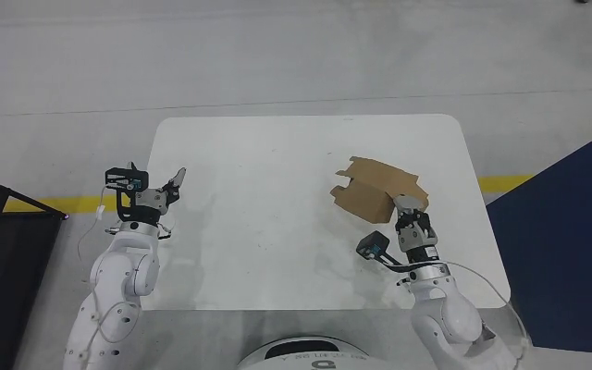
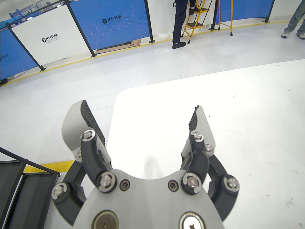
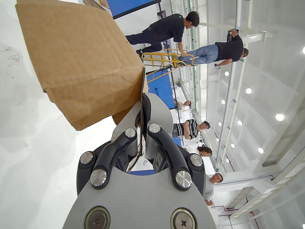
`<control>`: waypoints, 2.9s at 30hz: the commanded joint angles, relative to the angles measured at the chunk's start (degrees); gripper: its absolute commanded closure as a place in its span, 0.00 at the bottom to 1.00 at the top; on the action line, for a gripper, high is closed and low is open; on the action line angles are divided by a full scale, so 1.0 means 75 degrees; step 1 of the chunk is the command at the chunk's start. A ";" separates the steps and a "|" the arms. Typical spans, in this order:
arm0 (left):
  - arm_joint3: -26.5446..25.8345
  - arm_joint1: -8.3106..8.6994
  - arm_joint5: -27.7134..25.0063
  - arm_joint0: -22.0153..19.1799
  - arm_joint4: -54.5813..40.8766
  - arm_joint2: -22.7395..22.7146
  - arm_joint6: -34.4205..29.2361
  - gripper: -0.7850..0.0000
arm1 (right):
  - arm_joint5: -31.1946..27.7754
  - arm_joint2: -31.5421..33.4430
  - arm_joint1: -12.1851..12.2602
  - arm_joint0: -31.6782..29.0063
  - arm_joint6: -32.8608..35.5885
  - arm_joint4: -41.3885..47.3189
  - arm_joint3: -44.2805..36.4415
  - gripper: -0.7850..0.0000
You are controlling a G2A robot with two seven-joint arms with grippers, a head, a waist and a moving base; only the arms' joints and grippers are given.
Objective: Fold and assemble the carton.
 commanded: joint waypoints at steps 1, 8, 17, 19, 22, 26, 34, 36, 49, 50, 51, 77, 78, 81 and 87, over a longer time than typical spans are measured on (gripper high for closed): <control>0.0000 0.0000 0.0000 0.0000 0.0000 0.0000 0.0000 0.00 | 0.0001 0.0000 0.0000 0.0000 0.0000 0.0000 0.0000 1.00; 0.0000 0.0000 0.0000 0.0000 0.0000 0.0000 0.0000 0.00 | 0.0897 0.0124 -0.0019 0.0164 -0.0467 -0.0458 -0.0085 1.00; 0.0000 0.0000 0.0000 0.0000 0.0000 0.0000 0.0000 0.00 | 0.3429 0.0190 -0.0090 0.0535 -0.1489 -0.3172 -0.0062 1.00; 0.0000 0.0000 0.0000 0.0000 0.0000 0.0000 0.0000 0.00 | 0.3722 0.0330 -0.0109 0.0792 -0.1690 -0.3668 0.0215 1.00; 0.0000 0.0000 0.0000 0.0000 0.0000 0.0000 0.0000 0.00 | 0.4158 0.0652 -0.0141 0.1130 -0.2341 -0.3668 0.0534 1.00; 0.0000 0.0000 0.0000 0.0000 0.0000 0.0000 0.0000 0.00 | 0.4641 0.0900 -0.0277 0.1384 -0.2930 -0.3668 0.0824 1.00; 0.0000 0.0000 0.0000 0.0000 0.0000 0.0000 0.0000 0.00 | 0.5102 0.1457 -0.0654 0.1889 -0.4507 -0.3668 0.1278 1.00; 0.0000 0.0000 0.0000 0.0000 0.0000 0.0000 0.0000 0.00 | 0.5233 0.1579 -0.0776 0.1995 -0.4814 -0.3668 0.1396 1.00; 0.0000 0.0000 0.0000 0.0000 0.0000 0.0000 0.0000 0.00 | 0.2351 -0.0608 -0.1722 0.2158 -0.2264 -0.1012 0.1195 1.00; 0.0000 0.0000 0.0000 0.0000 0.0000 0.0000 0.0000 0.00 | 0.1898 -0.0667 -0.1728 0.2227 -0.2363 -0.0222 0.1066 1.00; 0.0000 0.0000 0.0000 0.0000 0.0000 0.0000 0.0000 0.00 | 0.1512 -0.0687 -0.1734 0.2282 -0.2496 0.0670 0.0944 1.00; 0.0000 0.0000 0.0000 0.0000 0.0000 0.0000 0.0000 0.00 | -0.5272 0.0381 -0.1657 0.2411 -0.1361 1.3645 0.0642 1.00; 0.0000 0.0000 0.0000 0.0000 0.0000 0.0000 0.0000 0.00 | -0.5272 0.0381 -0.1657 0.2411 -0.1361 1.3645 0.0642 1.00; 0.0000 0.0000 0.0000 0.0000 0.0000 0.0000 0.0000 0.00 | -0.5272 0.0381 -0.1657 0.2411 -0.1361 1.3645 0.0642 1.00; 0.0000 0.0000 0.0000 0.0000 0.0000 0.0000 0.0000 0.00 | -0.5490 -0.0276 -0.1686 0.2429 0.0097 1.7913 0.1161 1.00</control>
